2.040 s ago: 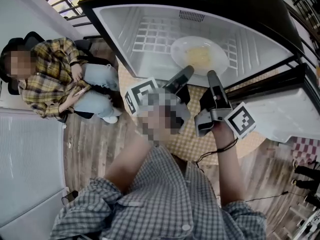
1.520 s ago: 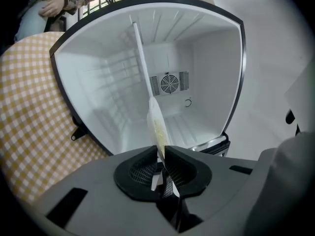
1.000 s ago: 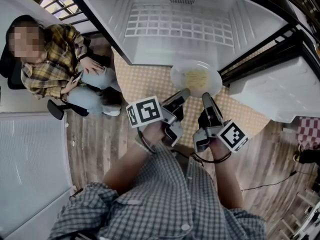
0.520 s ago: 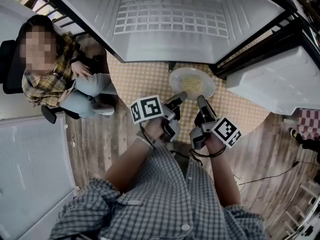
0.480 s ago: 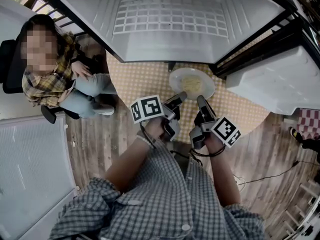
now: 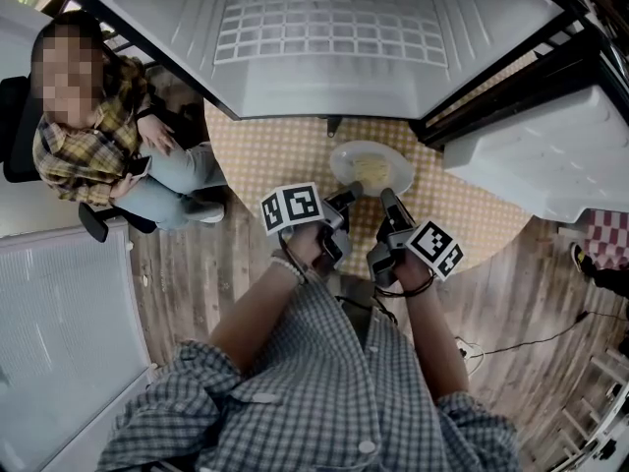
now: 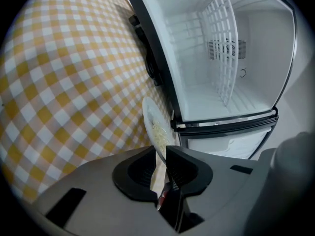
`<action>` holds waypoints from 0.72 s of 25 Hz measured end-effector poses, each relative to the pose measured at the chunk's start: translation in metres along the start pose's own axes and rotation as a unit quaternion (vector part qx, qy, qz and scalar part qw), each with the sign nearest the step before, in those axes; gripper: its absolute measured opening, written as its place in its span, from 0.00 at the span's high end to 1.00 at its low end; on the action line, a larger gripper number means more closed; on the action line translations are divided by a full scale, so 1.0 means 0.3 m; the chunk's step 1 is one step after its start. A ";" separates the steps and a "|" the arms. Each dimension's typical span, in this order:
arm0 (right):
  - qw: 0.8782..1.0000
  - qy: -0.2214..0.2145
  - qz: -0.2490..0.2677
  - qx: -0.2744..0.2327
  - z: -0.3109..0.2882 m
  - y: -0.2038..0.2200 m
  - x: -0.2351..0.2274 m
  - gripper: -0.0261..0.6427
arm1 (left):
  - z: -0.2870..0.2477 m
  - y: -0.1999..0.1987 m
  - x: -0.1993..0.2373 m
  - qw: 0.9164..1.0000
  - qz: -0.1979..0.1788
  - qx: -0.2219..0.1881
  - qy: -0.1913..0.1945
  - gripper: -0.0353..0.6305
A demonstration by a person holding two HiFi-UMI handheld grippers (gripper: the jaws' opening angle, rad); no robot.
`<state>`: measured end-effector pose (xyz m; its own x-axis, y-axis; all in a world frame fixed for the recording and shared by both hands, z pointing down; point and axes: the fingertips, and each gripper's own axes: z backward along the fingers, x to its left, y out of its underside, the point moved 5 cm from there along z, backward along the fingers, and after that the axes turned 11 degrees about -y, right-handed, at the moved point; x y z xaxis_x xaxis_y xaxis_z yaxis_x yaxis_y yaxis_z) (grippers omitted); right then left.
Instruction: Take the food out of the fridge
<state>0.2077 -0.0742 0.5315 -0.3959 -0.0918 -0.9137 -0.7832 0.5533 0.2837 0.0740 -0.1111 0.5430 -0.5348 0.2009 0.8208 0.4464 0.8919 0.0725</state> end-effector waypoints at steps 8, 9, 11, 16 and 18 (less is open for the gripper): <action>0.999 0.036 0.011 0.031 -0.011 0.030 -0.059 0.88 | -0.030 0.011 0.043 0.997 -0.042 0.025 -0.056 0.84; 0.998 0.041 0.015 0.035 -0.012 0.031 -0.063 0.87 | -0.032 0.011 0.043 0.996 -0.050 0.028 -0.062 0.84; 0.998 0.048 0.026 0.041 -0.016 0.029 -0.066 0.87 | -0.037 0.012 0.040 0.995 -0.065 0.034 -0.069 0.84; 0.993 0.073 0.073 0.062 -0.019 0.019 -0.061 0.84 | -0.040 0.017 0.021 0.990 -0.106 0.048 -0.086 0.80; 0.990 0.081 0.092 0.074 -0.016 0.016 -0.057 0.83 | -0.039 0.020 0.007 0.987 -0.123 0.057 -0.089 0.74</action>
<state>0.2084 -0.0739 0.5499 -0.6069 -0.1033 -0.7881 -0.6160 0.6876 0.3843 0.0838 -0.1099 0.5518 -0.7393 0.0316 0.6726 0.2097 0.9600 0.1854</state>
